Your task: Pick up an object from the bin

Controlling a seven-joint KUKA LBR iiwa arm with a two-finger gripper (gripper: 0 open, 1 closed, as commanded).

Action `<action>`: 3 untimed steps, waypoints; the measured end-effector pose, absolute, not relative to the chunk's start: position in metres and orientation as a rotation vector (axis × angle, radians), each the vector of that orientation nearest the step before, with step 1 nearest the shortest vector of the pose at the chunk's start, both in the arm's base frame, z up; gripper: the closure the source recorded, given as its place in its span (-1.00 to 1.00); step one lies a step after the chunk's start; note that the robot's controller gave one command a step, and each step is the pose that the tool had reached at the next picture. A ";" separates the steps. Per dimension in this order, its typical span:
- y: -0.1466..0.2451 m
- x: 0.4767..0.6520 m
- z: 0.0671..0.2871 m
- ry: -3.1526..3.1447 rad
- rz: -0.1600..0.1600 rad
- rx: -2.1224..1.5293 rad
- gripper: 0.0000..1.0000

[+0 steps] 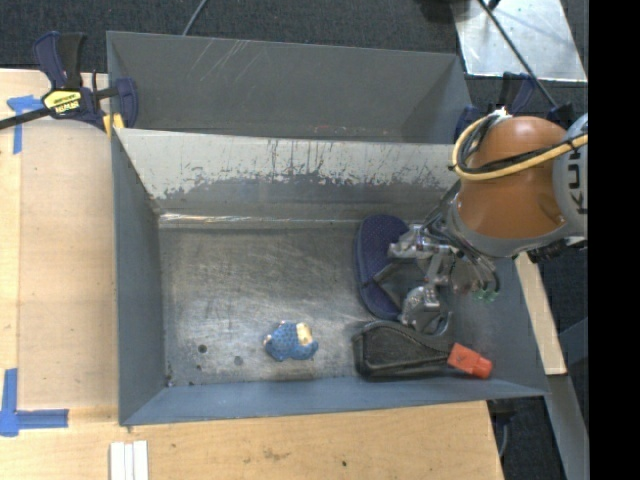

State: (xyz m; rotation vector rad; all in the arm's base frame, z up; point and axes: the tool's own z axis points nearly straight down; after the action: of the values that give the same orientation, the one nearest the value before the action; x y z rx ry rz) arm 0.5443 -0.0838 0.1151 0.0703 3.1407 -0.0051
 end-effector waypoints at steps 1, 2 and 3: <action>-0.088 0.554 0.094 3.114 -0.005 -0.187 -1.00; -0.088 0.554 0.093 3.110 -0.005 -0.183 1.00; -0.094 0.569 0.250 3.097 -0.006 -0.444 1.00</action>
Offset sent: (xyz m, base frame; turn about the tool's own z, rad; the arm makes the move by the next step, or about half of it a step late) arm 0.0034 -0.0095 -0.0451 -0.1929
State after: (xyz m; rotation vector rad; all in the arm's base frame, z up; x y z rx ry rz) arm 0.5688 -0.0940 0.2497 -0.4439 3.0969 -0.0061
